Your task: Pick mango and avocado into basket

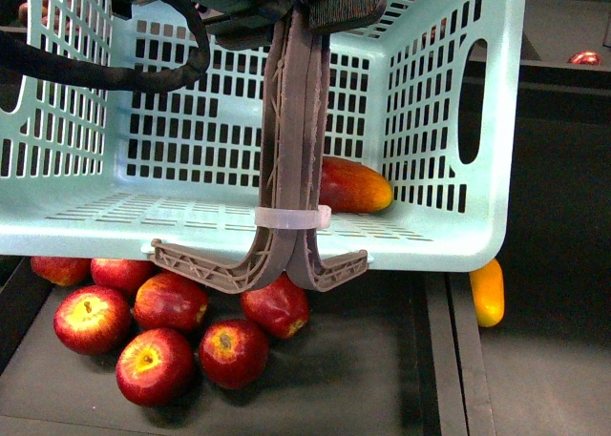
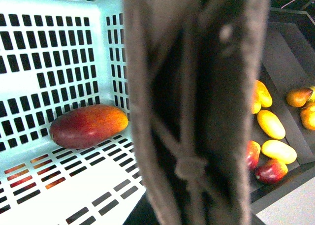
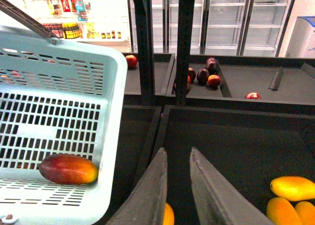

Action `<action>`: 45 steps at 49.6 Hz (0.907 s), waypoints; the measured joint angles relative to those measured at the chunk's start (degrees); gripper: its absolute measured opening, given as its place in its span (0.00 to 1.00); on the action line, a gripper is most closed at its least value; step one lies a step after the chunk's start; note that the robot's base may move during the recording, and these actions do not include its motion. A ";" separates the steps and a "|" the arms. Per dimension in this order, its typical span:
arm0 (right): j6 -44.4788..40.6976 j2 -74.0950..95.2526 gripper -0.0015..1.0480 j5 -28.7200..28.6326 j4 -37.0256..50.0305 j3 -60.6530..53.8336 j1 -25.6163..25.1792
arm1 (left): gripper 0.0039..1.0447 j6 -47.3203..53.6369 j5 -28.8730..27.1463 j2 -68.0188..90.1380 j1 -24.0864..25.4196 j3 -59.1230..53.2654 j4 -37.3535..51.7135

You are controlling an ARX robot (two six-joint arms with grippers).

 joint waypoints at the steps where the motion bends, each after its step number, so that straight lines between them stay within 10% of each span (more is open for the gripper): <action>1: 0.00 -0.02 0.22 0.00 0.00 0.00 0.00 | 0.05 0.00 0.02 0.00 0.00 0.00 0.00; 20: 0.04 -0.07 0.94 0.17 -0.11 0.00 0.00 | 0.05 0.09 1.05 0.00 -0.04 0.04 0.00; 45: 0.02 -0.07 0.93 0.04 -0.20 -0.02 0.02 | 0.05 0.09 -0.13 0.00 -0.04 0.07 0.00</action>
